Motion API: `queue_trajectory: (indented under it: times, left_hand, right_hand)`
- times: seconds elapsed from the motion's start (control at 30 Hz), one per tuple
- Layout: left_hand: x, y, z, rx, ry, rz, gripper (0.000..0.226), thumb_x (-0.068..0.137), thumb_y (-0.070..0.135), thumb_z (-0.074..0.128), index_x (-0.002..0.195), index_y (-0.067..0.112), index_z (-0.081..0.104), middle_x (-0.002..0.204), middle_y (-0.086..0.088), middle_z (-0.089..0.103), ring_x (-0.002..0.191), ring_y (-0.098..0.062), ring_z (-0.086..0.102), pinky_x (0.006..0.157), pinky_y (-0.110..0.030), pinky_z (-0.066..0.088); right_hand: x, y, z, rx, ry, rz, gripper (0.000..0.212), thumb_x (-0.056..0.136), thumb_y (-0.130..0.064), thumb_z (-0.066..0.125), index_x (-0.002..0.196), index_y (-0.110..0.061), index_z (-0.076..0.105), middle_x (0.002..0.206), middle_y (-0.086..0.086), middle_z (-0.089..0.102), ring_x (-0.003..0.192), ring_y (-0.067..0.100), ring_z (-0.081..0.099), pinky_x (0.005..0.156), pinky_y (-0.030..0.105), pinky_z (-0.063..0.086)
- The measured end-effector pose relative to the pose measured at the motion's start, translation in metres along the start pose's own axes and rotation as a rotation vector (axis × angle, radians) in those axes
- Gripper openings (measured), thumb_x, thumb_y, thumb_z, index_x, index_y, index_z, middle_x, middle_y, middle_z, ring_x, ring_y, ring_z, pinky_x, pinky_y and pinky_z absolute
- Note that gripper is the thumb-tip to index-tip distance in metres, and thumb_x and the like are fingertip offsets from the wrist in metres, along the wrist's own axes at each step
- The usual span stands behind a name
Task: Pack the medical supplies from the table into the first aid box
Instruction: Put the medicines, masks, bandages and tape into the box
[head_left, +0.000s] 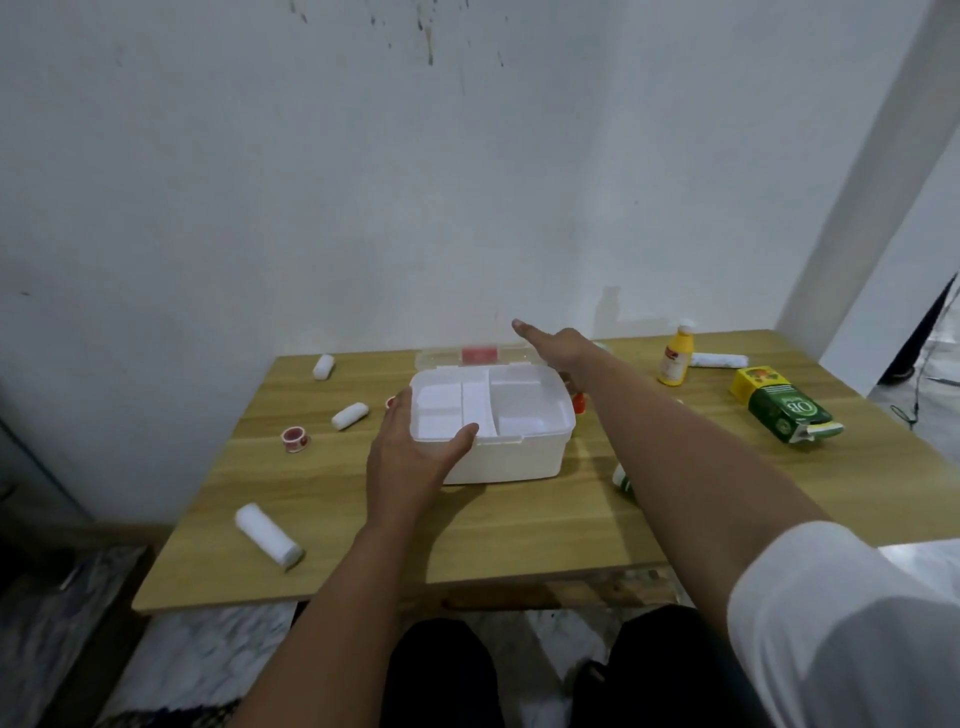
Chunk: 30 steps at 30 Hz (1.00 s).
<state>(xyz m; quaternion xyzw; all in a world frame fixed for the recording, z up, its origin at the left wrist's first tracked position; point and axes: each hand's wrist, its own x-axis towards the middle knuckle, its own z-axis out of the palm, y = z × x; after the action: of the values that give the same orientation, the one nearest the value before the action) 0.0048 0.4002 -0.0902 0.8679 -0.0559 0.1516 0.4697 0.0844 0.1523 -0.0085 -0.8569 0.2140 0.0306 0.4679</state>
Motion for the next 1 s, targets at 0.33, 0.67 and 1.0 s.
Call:
queue_trajectory:
  times: [0.33,0.67,1.0]
  left_hand:
    - [-0.003,0.004,0.000,-0.016,0.017,0.041,0.092,0.079,0.060,0.081,0.155,0.024,0.046,0.149,-0.001,0.058,0.135,-0.026,0.054,0.104,-0.043,0.048]
    - [-0.005,0.007,0.002,-0.051,0.017,0.041,0.081,0.081,0.058,0.079,0.151,0.030,0.050,0.145,0.005,0.060,0.131,-0.021,0.055,0.104,-0.040,0.048]
    - [-0.007,0.011,0.002,-0.089,0.018,-0.017,0.091,0.069,0.070,0.076,0.148,0.032,0.053,0.139,0.011,0.063,0.128,-0.014,0.058,0.106,-0.043,0.052]
  right_hand:
    - [-0.012,0.039,-0.101,-0.254,0.468,-0.199,0.050,0.087,-0.052,0.071,0.072,-0.005,0.062,0.067,0.008,0.062,0.074,0.031,0.067,0.068,0.034,0.049]
    - [-0.035,0.167,-0.172,-0.632,0.579,0.312,0.054,0.097,-0.038,0.056,0.145,-0.013,0.046,0.150,0.019,0.046,0.137,0.040,0.045,0.108,0.056,0.041]
    - [-0.030,0.212,-0.182,-0.588,0.542,0.404,0.074,0.077,-0.023,0.084,0.140,-0.007,0.049,0.139,0.022,0.053,0.127,0.043,0.052,0.100,0.053,0.048]
